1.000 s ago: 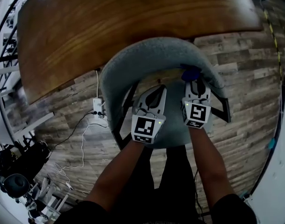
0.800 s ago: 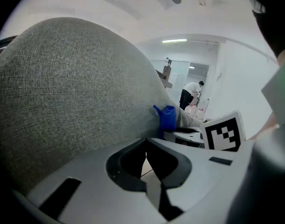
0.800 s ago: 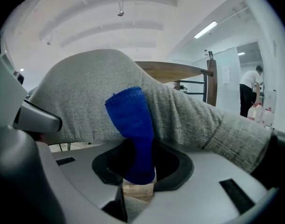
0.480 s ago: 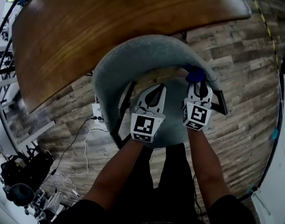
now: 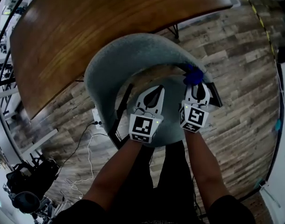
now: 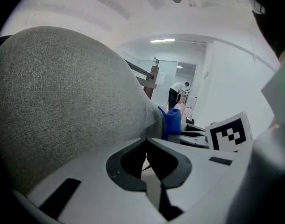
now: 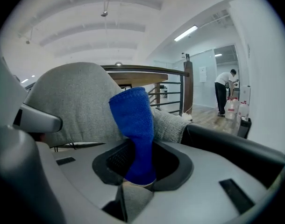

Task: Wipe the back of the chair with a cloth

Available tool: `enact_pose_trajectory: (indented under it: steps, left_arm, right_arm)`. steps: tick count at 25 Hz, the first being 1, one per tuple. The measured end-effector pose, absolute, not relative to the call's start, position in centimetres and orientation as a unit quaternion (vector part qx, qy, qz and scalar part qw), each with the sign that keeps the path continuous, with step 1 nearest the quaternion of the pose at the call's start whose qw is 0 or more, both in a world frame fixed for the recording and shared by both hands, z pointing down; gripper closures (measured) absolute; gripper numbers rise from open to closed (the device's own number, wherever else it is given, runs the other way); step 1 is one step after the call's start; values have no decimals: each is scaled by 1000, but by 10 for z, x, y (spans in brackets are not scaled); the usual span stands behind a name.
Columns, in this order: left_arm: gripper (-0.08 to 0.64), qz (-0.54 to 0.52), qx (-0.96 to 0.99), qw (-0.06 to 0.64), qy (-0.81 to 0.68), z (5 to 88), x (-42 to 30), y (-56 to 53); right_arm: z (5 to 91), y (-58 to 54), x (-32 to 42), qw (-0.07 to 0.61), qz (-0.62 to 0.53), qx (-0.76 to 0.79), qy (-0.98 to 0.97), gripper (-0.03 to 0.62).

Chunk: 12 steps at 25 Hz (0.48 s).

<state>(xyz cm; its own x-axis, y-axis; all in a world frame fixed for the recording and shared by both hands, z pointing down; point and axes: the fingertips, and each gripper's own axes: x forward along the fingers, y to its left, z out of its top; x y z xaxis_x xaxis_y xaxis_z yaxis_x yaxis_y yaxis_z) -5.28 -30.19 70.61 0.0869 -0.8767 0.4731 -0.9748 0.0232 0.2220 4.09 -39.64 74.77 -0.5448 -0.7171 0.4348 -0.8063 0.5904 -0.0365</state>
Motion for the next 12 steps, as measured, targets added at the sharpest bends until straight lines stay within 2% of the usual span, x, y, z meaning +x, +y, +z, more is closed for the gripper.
enact_pose_trajectory:
  steps: [12]
  left_arm:
    - [554,56,651,227,-722,631,-55,-281]
  right_arm:
    - [640,-336,27,157,70,310,-935,482]
